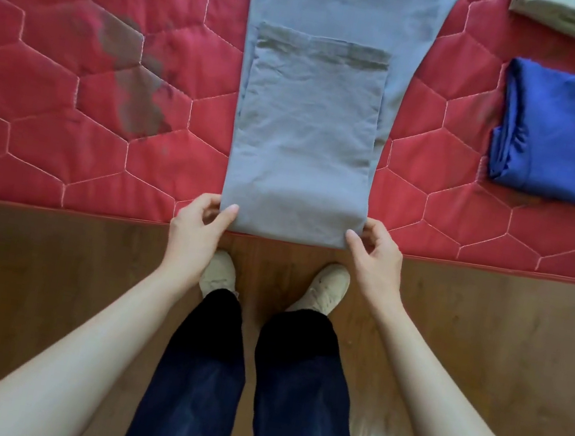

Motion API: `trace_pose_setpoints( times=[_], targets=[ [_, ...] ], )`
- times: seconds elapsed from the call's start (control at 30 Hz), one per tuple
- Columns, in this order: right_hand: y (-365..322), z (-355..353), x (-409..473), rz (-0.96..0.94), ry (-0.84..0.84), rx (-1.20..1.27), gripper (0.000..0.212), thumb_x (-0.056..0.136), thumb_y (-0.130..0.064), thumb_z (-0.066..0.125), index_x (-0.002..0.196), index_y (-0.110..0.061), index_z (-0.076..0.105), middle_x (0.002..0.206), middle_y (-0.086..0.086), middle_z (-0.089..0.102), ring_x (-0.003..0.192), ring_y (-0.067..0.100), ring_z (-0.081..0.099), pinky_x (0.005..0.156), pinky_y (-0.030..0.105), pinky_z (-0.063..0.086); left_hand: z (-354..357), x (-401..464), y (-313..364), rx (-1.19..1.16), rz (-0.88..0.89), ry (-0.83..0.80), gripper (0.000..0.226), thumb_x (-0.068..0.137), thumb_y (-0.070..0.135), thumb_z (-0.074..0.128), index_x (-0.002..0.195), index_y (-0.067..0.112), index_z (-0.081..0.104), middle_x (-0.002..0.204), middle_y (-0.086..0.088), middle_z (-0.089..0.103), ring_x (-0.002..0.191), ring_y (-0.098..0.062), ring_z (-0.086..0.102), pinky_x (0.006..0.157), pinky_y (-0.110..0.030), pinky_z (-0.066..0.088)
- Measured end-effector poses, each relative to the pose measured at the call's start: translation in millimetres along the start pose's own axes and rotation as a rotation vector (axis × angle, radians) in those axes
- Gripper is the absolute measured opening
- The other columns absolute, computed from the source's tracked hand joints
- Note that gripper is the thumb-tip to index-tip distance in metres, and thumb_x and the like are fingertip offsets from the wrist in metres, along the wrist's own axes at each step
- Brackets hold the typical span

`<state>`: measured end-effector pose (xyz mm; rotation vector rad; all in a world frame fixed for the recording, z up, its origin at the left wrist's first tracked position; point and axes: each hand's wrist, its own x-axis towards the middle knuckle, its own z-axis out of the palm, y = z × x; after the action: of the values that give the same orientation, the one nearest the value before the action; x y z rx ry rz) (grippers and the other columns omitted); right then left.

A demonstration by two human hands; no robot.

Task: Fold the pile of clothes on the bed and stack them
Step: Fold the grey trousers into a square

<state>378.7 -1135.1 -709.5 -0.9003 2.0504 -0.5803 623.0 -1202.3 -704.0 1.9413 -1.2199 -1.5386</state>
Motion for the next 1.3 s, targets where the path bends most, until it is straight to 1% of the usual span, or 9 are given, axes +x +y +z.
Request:
trace_pose_setpoints(
  times=[0.23,0.43,0.6,0.7,0.87,0.97,1.1,1.17,1.3],
  targets=[
    [-48.3,14.1,48.8,0.112,0.236,0.118,0.029,0.092,-0.044,0.058,0.11,-0.023,0.062,0.081,-0.017,0.062,0.089,0.01,0.06,0.076,0.024,0.04,7.3,72.5,44.8,0.034,-0.045,0.101,0.017,0.088,0.027,0.068,0.101,0.017,0.066,0.09,0.001,0.069,0.084,-0.011,0.063,0.085,-0.034,0.052],
    [-91.1,23.6,104.0,0.089,0.309,0.063,0.037,0.093,-0.029,0.06,0.124,-0.01,0.057,0.115,0.007,0.067,0.107,0.026,0.059,0.082,0.025,0.037,14.0,126.7,90.4,0.017,0.0,0.159,0.022,0.083,0.016,0.071,0.104,0.014,0.065,0.082,0.001,0.067,0.082,-0.015,0.064,0.088,-0.042,0.054],
    [-111.4,28.1,124.1,-0.033,0.365,0.006,0.023,0.093,-0.022,0.059,0.114,-0.013,0.063,0.103,0.004,0.071,0.096,0.026,0.063,0.081,0.034,0.041,13.5,140.6,103.5,0.055,0.127,0.203,0.015,0.083,0.011,0.069,0.096,0.019,0.069,0.081,0.003,0.068,0.08,-0.013,0.065,0.088,-0.032,0.053],
    [-106.8,30.3,125.8,-0.008,0.363,-0.011,0.023,0.094,-0.022,0.058,0.114,-0.013,0.061,0.104,0.003,0.07,0.096,0.026,0.063,0.081,0.036,0.044,12.5,139.7,98.4,0.148,0.176,0.218,0.014,0.087,0.012,0.064,0.1,0.016,0.068,0.094,-0.003,0.07,0.086,-0.011,0.062,0.084,-0.021,0.046],
    [-97.1,30.4,129.7,0.019,0.354,-0.049,0.028,0.095,-0.028,0.056,0.119,-0.014,0.058,0.105,0.003,0.069,0.097,0.025,0.062,0.08,0.034,0.042,17.5,128.6,89.7,0.524,0.406,0.287,0.034,0.093,0.012,0.052,0.127,0.009,0.056,0.124,-0.012,0.055,0.112,-0.029,0.05,0.093,-0.037,0.037],
    [-105.5,26.3,142.5,0.021,0.339,0.001,0.032,0.094,-0.034,0.057,0.119,-0.015,0.059,0.099,-0.002,0.066,0.096,0.021,0.061,0.079,0.029,0.039,29.5,119.1,88.8,0.702,0.679,0.148,0.041,0.092,0.008,0.053,0.133,0.002,0.053,0.137,-0.017,0.05,0.129,-0.033,0.045,0.106,-0.04,0.035],
    [-124.9,24.9,154.1,-0.196,0.421,0.03,0.014,0.092,-0.021,0.06,0.101,-0.012,0.066,0.091,0.0,0.072,0.085,0.022,0.065,0.076,0.032,0.046,47.2,115.4,91.3,0.797,0.849,0.115,0.047,0.092,0.005,0.053,0.138,0.002,0.048,0.149,-0.019,0.039,0.141,-0.035,0.032,0.115,-0.05,0.027],
    [-124.9,29.5,152.4,-0.264,0.438,0.044,0.012,0.093,-0.019,0.059,0.099,-0.011,0.065,0.089,0.0,0.071,0.081,0.022,0.065,0.074,0.035,0.047,53.7,115.0,94.0,0.775,0.879,0.182,0.048,0.091,0.004,0.052,0.139,0.003,0.048,0.149,-0.019,0.038,0.141,-0.034,0.032,0.114,-0.052,0.027],
    [-106.6,28.8,155.7,-0.088,0.438,-0.075,0.024,0.096,-0.02,0.054,0.117,-0.01,0.057,0.112,0.005,0.063,0.104,0.025,0.057,0.083,0.033,0.04,63.7,116.0,84.2,0.869,0.82,0.155,0.05,0.094,0.011,0.049,0.143,0.005,0.043,0.154,-0.017,0.031,0.144,-0.033,0.025,0.117,-0.051,0.022]
  ],
)
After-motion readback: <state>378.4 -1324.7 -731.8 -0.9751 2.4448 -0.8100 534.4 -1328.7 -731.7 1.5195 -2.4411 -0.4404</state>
